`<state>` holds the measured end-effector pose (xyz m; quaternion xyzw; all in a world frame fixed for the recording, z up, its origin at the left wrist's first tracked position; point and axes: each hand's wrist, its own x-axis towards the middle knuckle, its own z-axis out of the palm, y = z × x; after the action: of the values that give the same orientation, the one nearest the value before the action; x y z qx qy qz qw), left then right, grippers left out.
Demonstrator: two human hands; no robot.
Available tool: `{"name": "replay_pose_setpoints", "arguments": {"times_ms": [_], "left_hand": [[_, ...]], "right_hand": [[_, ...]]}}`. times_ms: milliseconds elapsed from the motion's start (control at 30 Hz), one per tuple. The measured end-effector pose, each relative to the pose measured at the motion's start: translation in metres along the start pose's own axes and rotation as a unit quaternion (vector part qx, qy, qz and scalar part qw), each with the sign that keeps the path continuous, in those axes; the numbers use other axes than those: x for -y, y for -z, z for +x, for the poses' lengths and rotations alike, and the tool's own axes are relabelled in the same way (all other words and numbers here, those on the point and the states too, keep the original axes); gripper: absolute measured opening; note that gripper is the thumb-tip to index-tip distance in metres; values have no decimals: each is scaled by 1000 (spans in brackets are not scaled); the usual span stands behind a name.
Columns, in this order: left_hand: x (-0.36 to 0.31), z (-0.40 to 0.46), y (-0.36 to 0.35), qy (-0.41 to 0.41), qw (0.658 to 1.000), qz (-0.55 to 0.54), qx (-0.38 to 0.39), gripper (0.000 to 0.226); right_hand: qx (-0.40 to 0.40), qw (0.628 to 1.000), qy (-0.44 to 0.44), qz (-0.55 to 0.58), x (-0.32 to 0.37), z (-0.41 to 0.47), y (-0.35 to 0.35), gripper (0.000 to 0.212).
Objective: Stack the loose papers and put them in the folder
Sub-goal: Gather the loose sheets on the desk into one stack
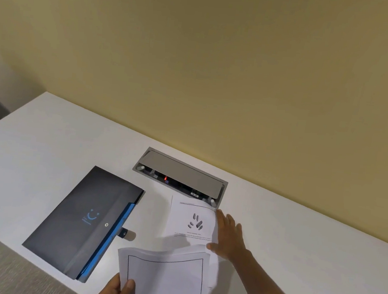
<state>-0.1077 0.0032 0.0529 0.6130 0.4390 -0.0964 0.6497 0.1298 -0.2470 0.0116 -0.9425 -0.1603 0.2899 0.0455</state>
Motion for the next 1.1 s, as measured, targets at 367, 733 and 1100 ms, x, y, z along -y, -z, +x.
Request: {"name": "replay_pose_setpoints", "arguments": {"times_ms": [367,733,1100], "left_hand": [[-4,2,-6,-50,998,41,0,36],[-27,-7,-11,-74,997,11,3,26],[-22,-13,-36,-64,997,47,24,21]], "right_hand": [[-90,923,-143,345,8,-42,-40,76],[-144,726,-139,658,-6,-103,-87,28],[-47,706,-26,706,-2,-152,-106,25]]}}
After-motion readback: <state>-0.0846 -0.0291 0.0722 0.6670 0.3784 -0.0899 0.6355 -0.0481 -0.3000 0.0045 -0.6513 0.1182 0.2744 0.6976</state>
